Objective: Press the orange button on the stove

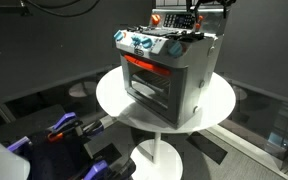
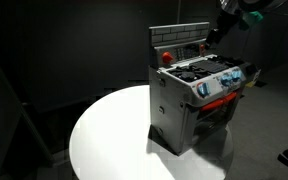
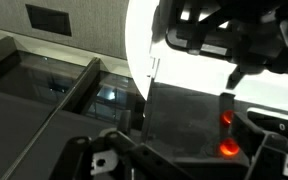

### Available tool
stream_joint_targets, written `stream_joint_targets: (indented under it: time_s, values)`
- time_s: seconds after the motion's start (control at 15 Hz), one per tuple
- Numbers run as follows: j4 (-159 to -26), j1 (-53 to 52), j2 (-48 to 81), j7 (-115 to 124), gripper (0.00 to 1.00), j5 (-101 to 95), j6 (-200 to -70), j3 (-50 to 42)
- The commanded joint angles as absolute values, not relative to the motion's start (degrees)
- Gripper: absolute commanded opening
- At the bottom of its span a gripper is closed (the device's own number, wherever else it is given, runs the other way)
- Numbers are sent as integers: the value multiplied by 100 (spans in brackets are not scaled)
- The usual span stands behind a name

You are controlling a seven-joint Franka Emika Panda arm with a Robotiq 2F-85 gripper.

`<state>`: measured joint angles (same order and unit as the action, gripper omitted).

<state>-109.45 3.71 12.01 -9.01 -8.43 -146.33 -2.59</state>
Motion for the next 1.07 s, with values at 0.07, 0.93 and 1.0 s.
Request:
stream_joint_targets:
  time_s: [0.07,0.93,1.0]
  values:
    - [-10642,369,1397,-882,100,-741,-14588,-251]
    - [-10624,338,1377,-801,100,-805,-14491,-267]
    - [-10667,328,1335,-774,100,-838,-14476,-278]
